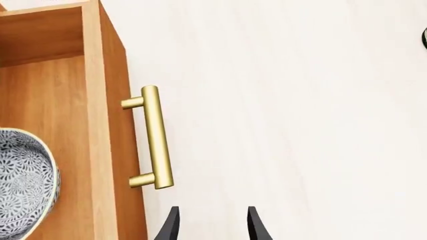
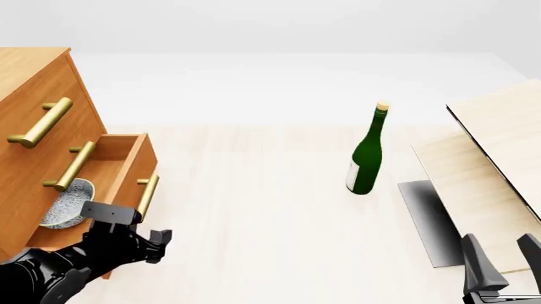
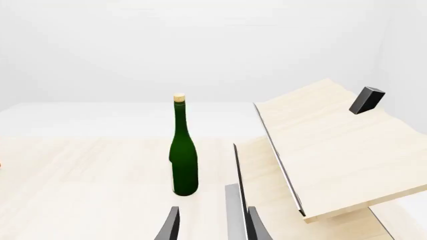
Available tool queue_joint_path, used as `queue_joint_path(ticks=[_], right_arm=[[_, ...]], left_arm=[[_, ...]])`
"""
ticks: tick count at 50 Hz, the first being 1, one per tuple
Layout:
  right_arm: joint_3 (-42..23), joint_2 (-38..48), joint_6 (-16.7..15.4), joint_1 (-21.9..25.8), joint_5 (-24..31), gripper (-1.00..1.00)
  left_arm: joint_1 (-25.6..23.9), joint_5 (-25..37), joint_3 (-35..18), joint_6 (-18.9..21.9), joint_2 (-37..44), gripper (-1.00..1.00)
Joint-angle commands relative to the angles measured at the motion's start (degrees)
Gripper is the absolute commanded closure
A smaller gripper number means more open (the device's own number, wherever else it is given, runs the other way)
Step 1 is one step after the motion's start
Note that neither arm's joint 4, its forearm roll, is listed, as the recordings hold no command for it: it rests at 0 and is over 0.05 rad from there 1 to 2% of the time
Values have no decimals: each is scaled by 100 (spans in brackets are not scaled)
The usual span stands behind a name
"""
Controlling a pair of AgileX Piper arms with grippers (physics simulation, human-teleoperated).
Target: Put the bowl in the bottom drawer of the cabinet and close it.
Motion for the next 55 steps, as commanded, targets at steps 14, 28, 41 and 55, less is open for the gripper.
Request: queue_joint_path(ticks=[14,28,41,55], right_arm=[[0,-2,1,0,1,-100],[0,-1,-2,1,0,-100],[0,-4,2,0,1,-100],[0,-2,1,0,0,-100]], left_arm=[[441,25,405,11,425,-100],[649,-97,468,-14,553,-100],[875,-199,585,-30,613,-100],[1349,-329,726,95,700,-100]])
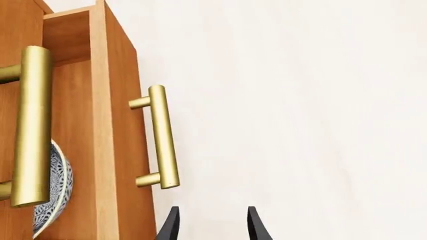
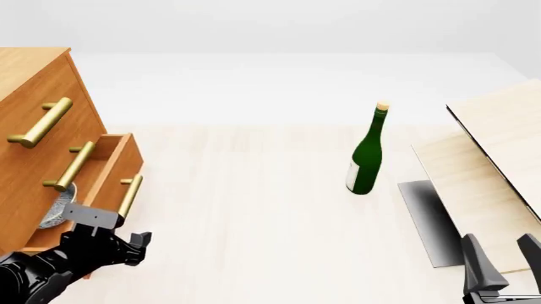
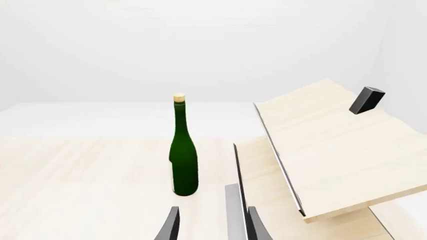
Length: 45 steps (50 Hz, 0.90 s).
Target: Put the bowl in the bottom drawer of the cabinet and close it.
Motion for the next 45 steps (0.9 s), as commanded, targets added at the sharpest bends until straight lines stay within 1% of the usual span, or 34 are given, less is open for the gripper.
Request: queue_joint_path(ticks=[1,7,15,21,29,30,34,37,38,45], right_arm=[[0,-2,4,-1,0,-100],[0,0,-2,-1,0,-100],[0,0,-1,0,0,-100],[0,0,-2,0,0,-100],[0,0,-3,-1,0,-100],[0,-3,0,-1,0,-100],[0,-1,-2,-1,0,-100],[0,-2,0,-1,1,-100],[0,-2,-1,-1,0,-100],[0,-1,-2,0,0,-100]], left_arm=[[286,-14,576,40,610,-100],[467,-12,589,78,611,-100],[584,-47,589,120,687,-100],[760,-83,591,236,727,-100],[1102,-103,613,557,679,-100],[1245,-137,629,692,668,-100],[1315,-186,643,728,725,-100],[1432,-211,664,809,711,-100],[1562,-255,686,893,732,-100],[1734,-288,726,995,707,-100]])
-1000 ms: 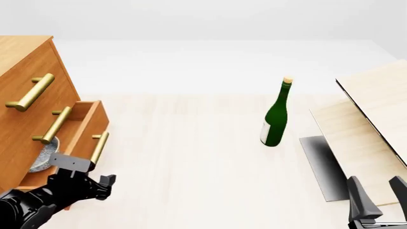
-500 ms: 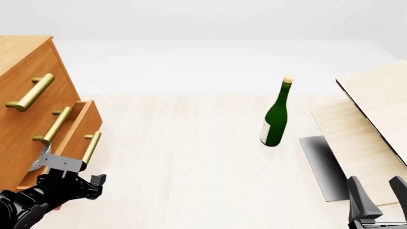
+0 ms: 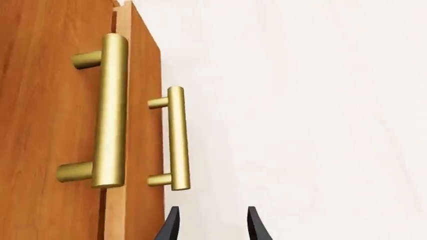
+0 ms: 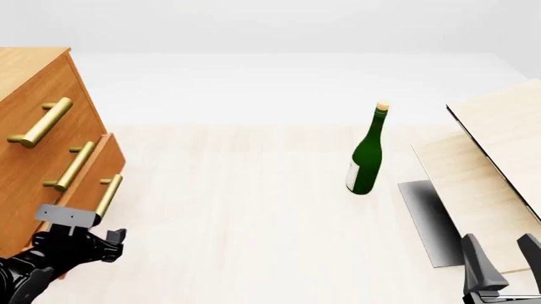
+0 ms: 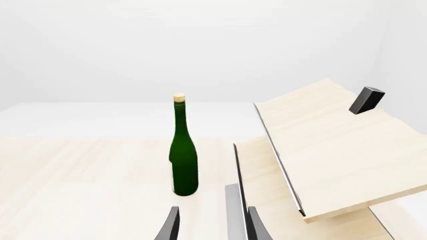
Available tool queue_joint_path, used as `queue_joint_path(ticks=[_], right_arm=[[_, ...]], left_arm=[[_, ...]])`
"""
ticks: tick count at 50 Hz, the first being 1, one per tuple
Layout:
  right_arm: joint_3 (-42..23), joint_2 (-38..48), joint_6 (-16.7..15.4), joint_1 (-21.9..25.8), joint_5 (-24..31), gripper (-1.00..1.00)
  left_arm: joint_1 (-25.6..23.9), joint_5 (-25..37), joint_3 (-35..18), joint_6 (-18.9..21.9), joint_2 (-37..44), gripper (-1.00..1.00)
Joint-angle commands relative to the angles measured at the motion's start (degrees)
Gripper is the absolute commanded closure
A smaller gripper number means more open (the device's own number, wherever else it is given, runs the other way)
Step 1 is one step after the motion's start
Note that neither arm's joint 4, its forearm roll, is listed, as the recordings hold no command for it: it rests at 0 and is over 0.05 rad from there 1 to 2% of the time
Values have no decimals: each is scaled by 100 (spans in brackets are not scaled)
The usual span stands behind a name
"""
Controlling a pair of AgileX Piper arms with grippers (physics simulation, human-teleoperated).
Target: Put the bowl in the bottom drawer of the cabinet and close it.
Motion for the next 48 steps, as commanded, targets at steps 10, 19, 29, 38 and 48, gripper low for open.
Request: queue_joint_path(ticks=[10,19,29,38,48], right_arm=[[0,0,1,1,0,-100],[0,1,-2,2,0,-100],[0,1,-4,2,0,-100],[0,-2,2,1,0,-100],[0,-1,-2,1,0,-100]], left_arm=[[914,162,813,518,264,-100],[1245,79,910,841,129,-100],[1559,19,964,973,89,-100],[2179,-163,1071,1254,41,-100],[2217,-248,1035,1134,237,-100]])
